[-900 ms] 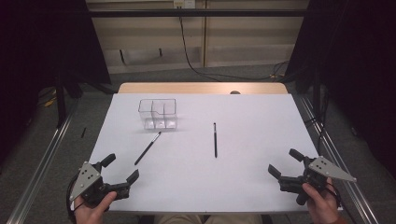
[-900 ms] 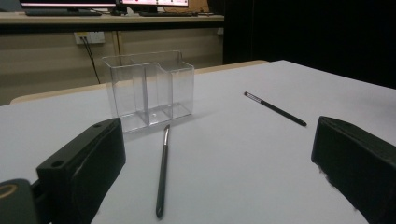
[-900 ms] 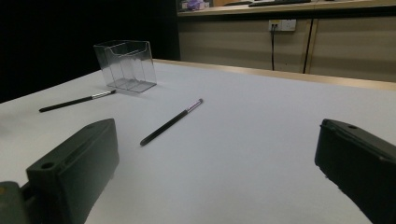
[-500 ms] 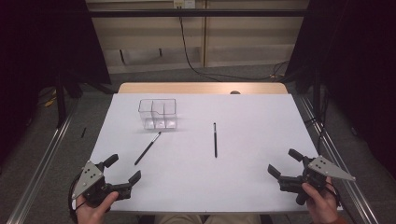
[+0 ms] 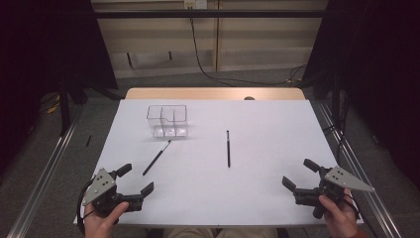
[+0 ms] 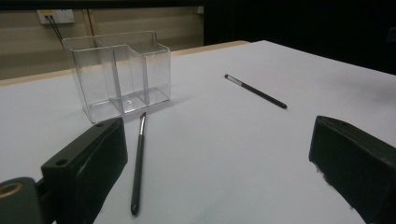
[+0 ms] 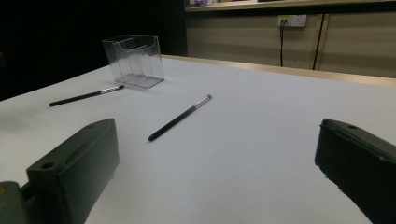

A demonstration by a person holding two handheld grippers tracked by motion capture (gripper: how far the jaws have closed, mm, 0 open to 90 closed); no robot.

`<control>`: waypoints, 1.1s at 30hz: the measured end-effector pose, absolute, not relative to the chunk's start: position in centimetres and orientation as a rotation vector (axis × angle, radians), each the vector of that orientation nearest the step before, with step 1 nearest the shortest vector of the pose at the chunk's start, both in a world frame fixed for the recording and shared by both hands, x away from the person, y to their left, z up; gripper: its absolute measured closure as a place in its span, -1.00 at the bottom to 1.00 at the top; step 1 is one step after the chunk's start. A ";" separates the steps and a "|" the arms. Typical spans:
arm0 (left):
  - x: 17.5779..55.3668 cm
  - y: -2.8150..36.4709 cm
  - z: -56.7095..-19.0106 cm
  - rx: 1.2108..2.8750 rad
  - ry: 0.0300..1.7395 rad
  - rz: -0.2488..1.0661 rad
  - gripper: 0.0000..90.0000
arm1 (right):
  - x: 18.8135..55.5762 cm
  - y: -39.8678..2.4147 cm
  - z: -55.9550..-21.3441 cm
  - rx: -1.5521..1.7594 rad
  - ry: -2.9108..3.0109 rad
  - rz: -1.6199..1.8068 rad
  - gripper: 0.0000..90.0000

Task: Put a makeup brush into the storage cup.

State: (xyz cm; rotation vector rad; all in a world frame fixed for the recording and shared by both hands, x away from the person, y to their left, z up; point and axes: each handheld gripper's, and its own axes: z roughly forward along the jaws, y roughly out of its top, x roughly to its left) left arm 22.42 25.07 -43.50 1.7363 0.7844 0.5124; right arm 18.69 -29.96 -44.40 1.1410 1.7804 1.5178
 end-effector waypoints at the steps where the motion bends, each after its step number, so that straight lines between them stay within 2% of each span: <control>1: 22.6 25.0 -43.4 1.742 0.785 0.507 -0.90 | 18.7 -29.9 -44.4 1.135 1.784 1.514 -1.00; 16: 25.1 24.6 -42.7 1.786 0.824 0.490 -0.87 | 18.9 -29.8 -44.5 1.138 1.790 1.526 -1.00; 33: 29.1 23.2 -42.5 1.953 0.846 0.424 -0.88 | 19.1 -29.7 -44.5 1.137 1.805 1.529 -1.00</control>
